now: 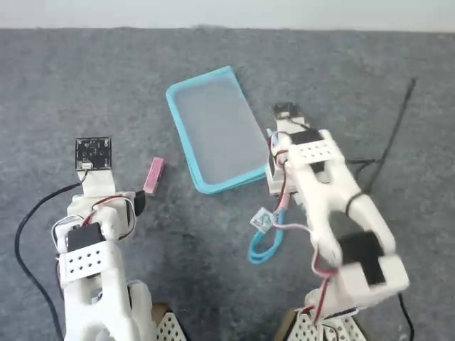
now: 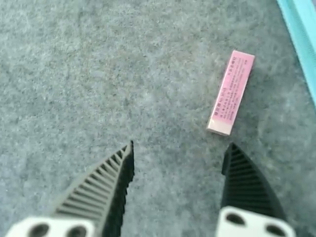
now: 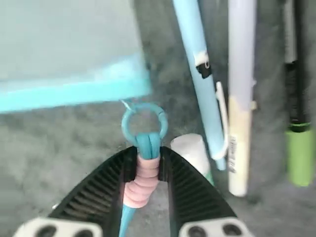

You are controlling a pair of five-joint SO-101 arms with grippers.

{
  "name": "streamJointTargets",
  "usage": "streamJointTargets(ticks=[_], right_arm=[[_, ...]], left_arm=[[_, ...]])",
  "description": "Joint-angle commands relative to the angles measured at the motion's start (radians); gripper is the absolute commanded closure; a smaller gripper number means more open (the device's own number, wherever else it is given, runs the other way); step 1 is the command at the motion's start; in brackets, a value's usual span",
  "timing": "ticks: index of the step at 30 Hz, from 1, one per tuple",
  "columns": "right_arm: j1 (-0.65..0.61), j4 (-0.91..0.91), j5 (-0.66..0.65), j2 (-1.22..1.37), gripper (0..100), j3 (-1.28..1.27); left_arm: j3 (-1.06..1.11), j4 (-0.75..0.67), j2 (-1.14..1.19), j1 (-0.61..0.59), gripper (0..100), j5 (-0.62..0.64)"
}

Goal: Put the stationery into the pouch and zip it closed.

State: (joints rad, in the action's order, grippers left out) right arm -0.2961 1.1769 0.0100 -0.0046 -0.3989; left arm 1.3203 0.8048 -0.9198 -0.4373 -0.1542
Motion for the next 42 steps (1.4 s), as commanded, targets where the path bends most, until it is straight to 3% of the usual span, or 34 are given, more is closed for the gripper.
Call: streamJointTargets(ticks=[1, 7, 13, 18, 26, 34, 42], right_arm=[[-0.039, 0.048, -0.084, -0.272, 99.3, 0.037], [-0.116, 0.062, -0.166, -0.484, 99.3, 0.031], [-0.125, 0.064, -0.173, -0.519, 99.3, 0.031], [-0.137, 0.09, -0.193, -0.598, 99.3, 0.012], [-0.136, 0.039, -0.189, -0.858, 99.3, -0.164], [-0.219, 0.082, -0.227, -0.872, 99.3, -0.178], [-0.249, 0.185, -0.236, -0.862, 99.3, -0.029]], left_arm=[[-0.044, -0.031, 0.003, 0.0, 72, -0.003], [-0.042, -0.031, 0.003, 0.002, 72, -0.003], [-0.096, -0.044, 0.003, 0.002, 72, -0.003], [-0.255, 0.063, 0.012, 0.015, 72, 0.058], [-0.506, 0.296, 0.012, 0.275, 72, 0.224], [-0.415, 0.091, 0.012, 0.275, 72, 0.233], [-0.271, -0.068, 0.014, 0.379, 72, 0.27]])
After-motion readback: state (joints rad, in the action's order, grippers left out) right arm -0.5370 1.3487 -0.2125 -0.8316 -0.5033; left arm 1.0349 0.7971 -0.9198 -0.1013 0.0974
